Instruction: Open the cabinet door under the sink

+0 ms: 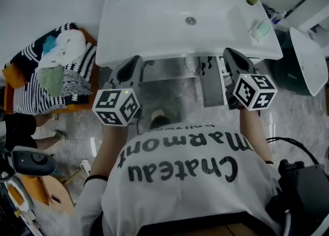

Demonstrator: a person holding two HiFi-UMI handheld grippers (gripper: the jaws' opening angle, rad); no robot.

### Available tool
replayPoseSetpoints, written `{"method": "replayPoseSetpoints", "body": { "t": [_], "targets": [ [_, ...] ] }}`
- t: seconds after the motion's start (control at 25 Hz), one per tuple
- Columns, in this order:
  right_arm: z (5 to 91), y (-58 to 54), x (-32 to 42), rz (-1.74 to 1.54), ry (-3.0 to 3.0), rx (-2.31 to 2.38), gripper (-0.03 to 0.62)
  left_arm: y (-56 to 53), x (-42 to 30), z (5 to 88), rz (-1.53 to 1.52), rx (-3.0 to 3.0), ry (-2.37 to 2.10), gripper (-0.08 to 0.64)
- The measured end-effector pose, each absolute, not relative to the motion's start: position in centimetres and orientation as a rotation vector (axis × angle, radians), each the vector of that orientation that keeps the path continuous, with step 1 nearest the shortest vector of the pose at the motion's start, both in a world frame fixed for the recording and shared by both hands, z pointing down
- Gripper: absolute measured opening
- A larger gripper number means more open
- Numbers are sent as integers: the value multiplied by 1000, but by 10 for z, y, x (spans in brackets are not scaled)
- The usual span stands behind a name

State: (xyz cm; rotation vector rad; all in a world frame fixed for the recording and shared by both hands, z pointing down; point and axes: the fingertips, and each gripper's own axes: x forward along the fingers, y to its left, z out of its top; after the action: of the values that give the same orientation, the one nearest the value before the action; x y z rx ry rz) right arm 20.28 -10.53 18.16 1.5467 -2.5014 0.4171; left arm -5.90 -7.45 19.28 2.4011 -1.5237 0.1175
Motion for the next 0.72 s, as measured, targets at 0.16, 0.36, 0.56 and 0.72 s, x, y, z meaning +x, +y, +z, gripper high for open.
{"method": "replayPoseSetpoints", "body": {
  "t": [0.16,0.36,0.56,0.72],
  "targets": [
    [178,-71,159,390,-2626,1323,12,-41,-32,182,23,2367,-1483,17],
    [198,-23,123,321,-2652,1092,12,8,1,188,82,2431,-1487,17],
    [217,6,129,317,-2633,1032,11,45,9,204,120,2401,-1511,17],
    [223,22,133,341,-2635,1026,11,65,10,214,145,2384,-1517,17]
  ]
}}
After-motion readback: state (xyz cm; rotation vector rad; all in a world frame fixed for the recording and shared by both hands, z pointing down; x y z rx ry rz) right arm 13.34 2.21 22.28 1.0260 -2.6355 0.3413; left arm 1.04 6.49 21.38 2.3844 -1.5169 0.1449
